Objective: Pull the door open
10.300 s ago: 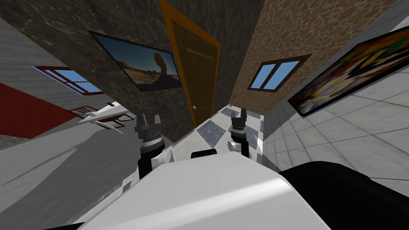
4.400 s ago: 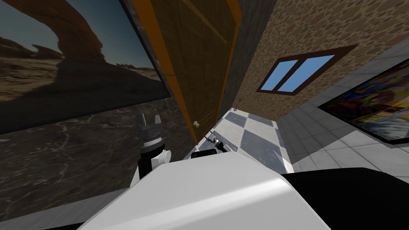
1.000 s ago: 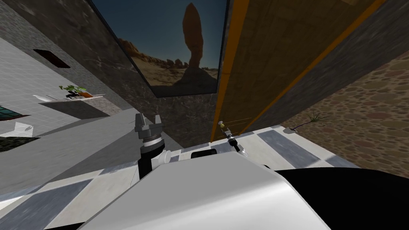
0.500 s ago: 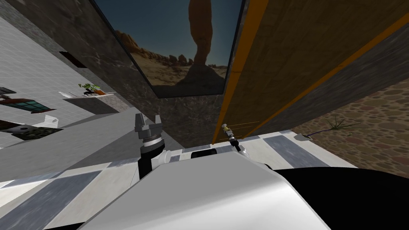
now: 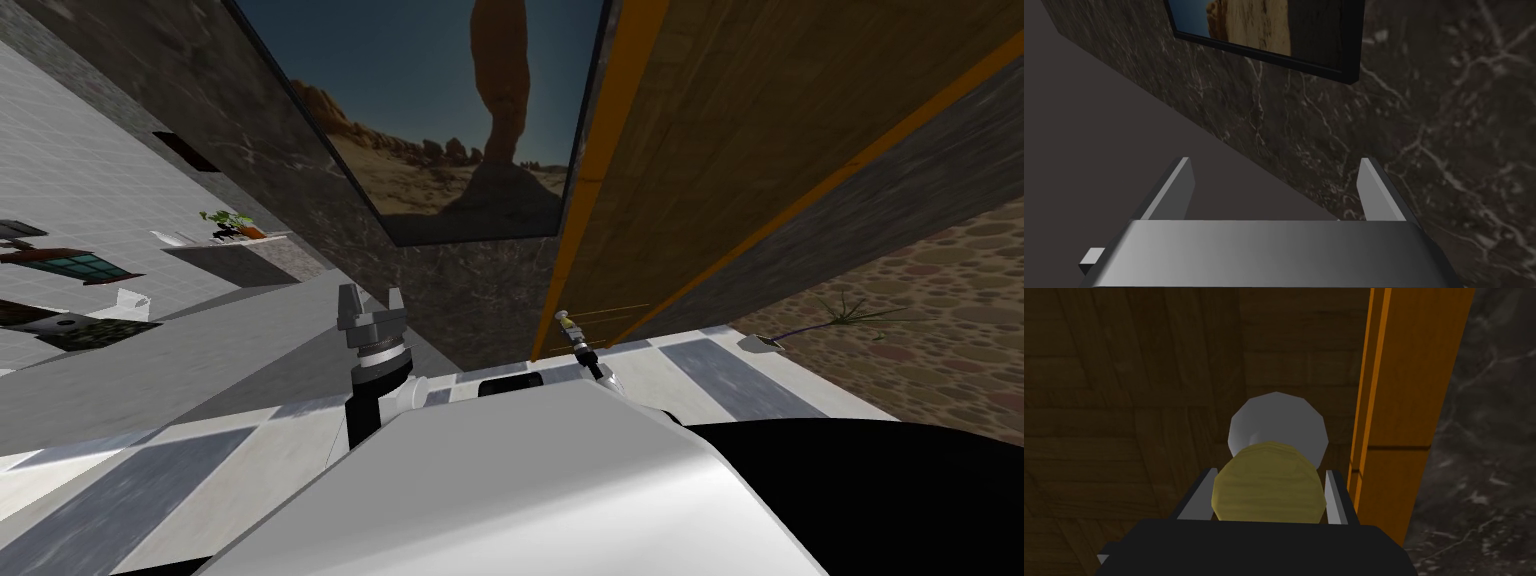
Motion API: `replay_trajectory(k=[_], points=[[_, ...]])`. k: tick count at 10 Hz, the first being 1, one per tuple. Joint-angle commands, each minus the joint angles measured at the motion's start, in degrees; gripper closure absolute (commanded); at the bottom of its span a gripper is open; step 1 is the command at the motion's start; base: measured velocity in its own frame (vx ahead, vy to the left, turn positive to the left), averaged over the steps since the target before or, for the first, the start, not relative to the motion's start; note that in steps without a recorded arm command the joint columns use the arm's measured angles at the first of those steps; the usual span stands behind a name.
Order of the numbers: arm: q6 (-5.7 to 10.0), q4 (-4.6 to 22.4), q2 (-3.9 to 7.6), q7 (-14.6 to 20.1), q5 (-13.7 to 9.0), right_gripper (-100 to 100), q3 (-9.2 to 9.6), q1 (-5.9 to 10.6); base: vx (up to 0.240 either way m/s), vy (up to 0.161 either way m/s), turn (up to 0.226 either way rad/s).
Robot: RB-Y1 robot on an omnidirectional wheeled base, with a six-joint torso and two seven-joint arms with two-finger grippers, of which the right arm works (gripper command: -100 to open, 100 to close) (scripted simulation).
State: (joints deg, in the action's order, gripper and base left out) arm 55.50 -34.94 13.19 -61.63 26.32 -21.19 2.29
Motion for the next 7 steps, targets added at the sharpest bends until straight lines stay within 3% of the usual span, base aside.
replay_trajectory(k=[1, 7], points=[[0.07, 0.0, 0.00, 0.0, 0.0, 100, -0.03, -0.01, 0.000, 0.000, 0.000], [-0.21, 0.0, 0.26, 6.1, -2.6, 100, 1.57, 0.18, -0.030, -0.012, 0.030]])
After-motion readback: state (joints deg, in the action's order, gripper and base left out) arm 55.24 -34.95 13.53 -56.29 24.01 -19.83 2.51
